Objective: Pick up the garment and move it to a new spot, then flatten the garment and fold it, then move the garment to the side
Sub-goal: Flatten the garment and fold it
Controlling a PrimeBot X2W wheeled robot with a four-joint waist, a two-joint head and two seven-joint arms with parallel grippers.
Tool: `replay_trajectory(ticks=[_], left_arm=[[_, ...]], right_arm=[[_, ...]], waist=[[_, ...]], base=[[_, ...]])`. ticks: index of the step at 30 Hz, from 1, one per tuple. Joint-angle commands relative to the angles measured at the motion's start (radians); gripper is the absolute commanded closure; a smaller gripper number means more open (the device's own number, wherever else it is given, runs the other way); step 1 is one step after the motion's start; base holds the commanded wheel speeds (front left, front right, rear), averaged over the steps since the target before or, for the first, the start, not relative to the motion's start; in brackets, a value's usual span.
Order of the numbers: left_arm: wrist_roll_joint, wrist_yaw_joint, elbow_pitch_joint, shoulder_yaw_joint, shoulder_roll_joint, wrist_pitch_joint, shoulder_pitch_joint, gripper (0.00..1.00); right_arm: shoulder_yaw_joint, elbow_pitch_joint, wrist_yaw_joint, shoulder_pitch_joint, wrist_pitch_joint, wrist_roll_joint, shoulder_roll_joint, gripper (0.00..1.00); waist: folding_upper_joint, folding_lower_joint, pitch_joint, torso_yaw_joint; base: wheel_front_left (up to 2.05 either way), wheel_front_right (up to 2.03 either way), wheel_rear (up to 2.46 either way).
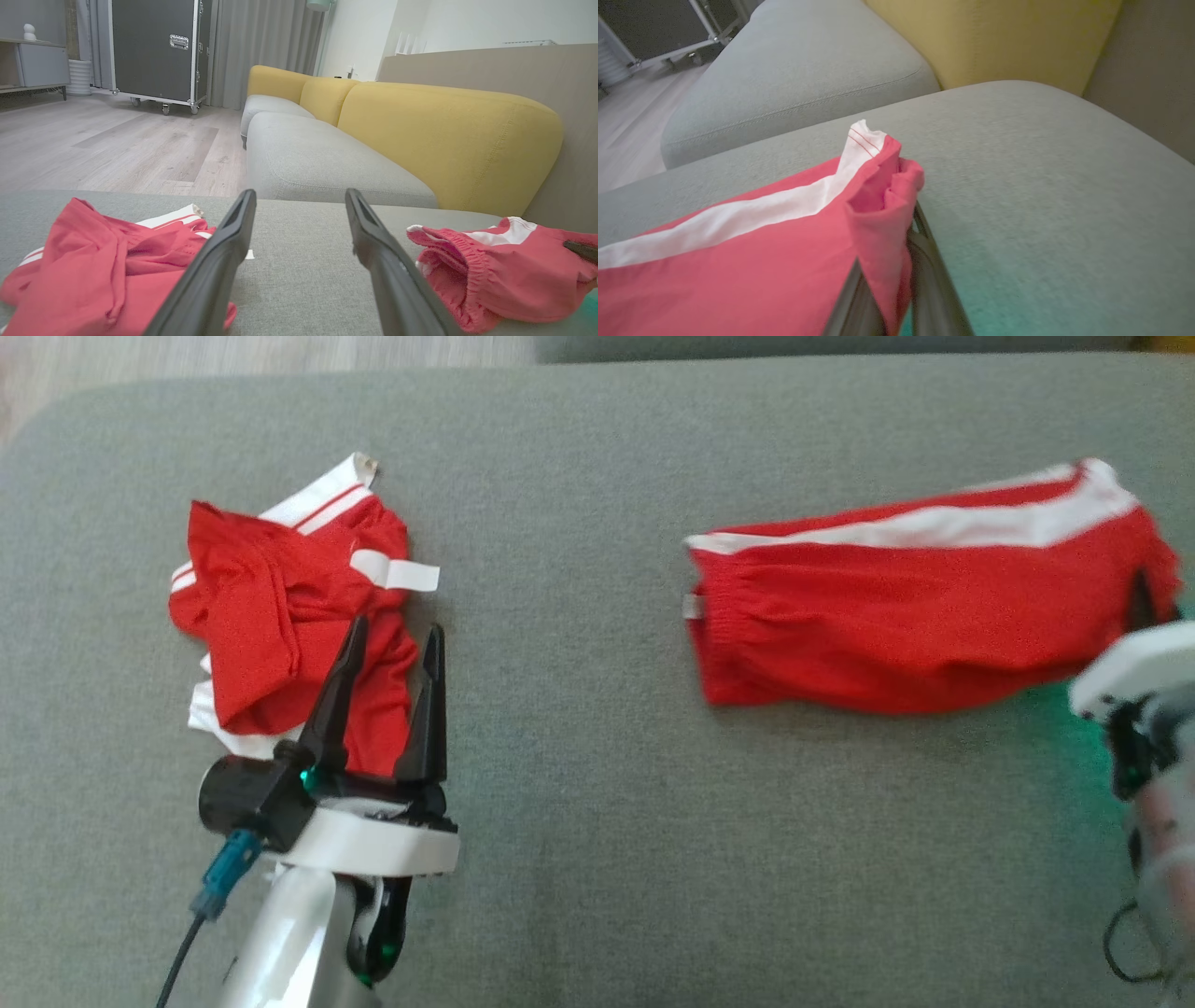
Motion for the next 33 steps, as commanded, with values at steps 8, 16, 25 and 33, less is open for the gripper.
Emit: replay_trajectory(ticks=[8,16,25,33], left_arm=[[0.000,0.002,-0.044,0.044,0.029,-0.005,0.032,0.00],[0.005,0.002,-0.041,0.040,0.037,-0.005,0.050,0.00],[0.006,0.002,-0.032,0.045,0.037,-0.005,0.087,0.00],[0.009,0.002,-0.030,0.044,0.040,-0.005,0.105,0.00]], right_arm=[[-0.097,-0.065,-0.001,0.080,-0.032,-0.012,0.018,1.00],[-0.088,-0.154,-0.001,0.078,-0.036,-0.026,0.111,1.00],[0.115,-0.288,-0.001,0.094,-0.037,0.115,0.196,1.00],[0.376,-0.374,-0.001,0.122,-0.034,0.292,0.209,1.00]], waist=[[-0.0001,0.0001,-0.049,-0.014],[-0.0001,0.0001,-0.083,0.005],[-0.0001,0.0001,-0.142,0.030],[-0.0001,0.0001,-0.164,0.060]], base=[[0.00,0.00,0.00],[0.00,0.00,0.00],[0.00,0.00,0.00],[0.00,0.00,0.00]])
